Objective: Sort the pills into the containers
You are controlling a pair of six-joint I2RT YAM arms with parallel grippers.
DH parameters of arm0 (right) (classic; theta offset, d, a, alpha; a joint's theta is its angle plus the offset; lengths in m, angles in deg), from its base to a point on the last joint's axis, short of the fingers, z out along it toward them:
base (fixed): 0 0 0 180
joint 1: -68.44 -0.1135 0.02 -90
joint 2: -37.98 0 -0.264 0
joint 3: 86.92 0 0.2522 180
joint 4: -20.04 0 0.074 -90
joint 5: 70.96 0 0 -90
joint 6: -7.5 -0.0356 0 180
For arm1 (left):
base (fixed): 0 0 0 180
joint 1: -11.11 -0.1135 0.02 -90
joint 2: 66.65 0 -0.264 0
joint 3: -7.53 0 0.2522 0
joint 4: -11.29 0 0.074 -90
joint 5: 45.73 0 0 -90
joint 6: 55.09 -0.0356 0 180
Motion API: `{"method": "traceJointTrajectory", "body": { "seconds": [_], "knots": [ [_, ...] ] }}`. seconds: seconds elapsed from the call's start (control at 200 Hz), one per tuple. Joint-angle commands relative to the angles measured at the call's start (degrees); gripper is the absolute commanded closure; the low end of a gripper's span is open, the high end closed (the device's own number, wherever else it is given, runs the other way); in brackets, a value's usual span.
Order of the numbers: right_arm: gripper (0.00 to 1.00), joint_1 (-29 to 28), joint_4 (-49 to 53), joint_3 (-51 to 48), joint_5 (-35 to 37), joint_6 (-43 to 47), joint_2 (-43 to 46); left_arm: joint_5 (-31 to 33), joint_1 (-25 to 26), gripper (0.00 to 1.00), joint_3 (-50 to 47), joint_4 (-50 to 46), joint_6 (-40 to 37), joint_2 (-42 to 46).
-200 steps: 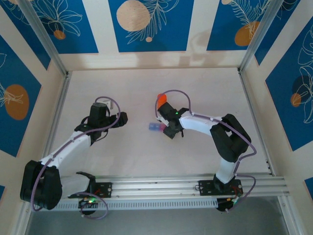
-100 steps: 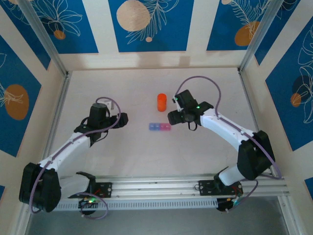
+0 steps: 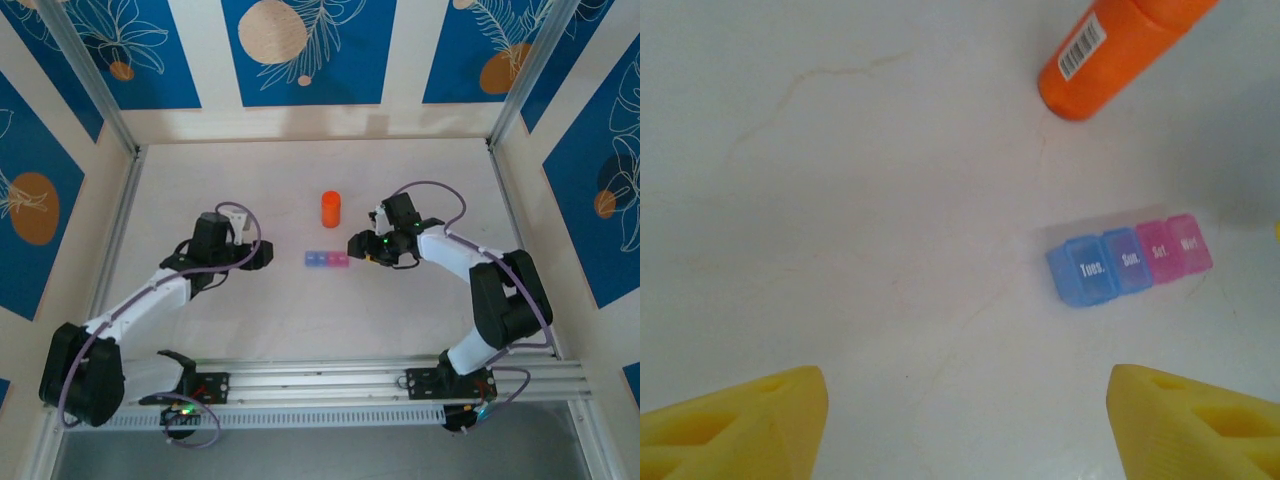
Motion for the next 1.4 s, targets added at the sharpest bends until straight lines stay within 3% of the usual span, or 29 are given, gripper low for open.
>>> {"method": "traceJointTrajectory", "body": {
  "seconds": [0.0,0.19,0.415,0.685,0.93,1.396],
  "knots": [
    [0.44,0.7,-2.4,1.7,-5.0,1.8,-3.4,-4.3,0.7,0.28,2.5,-0.9,-3.4,-2.7],
    [0.44,0.4,-5.3,3.1,-9.8,4.0,-8.6,-3.8,2.2,0.30,3.7,-0.9,-4.8,-5.5],
    [0.40,-0.1,-5.9,3.2,-8.4,4.1,-11.0,-1.0,3.4,0.31,3.3,-0.8,-6.9,-6.4],
    [0.44,-1.2,-6.1,4.4,-7.9,4.2,-13.1,0.8,4.2,0.31,3.2,-0.4,-7.1,-6.9],
    [0.36,-2.5,-5.2,5.9,-6.5,3.7,-14.5,1.3,4.4,0.31,3.5,-1.1,-7.3,-7.5],
    [0.38,-4.5,-3.1,8.4,-2.2,3.9,-17.9,2.2,5.0,0.31,4.0,-1.5,-8.2,-6.6]
  ]
}}
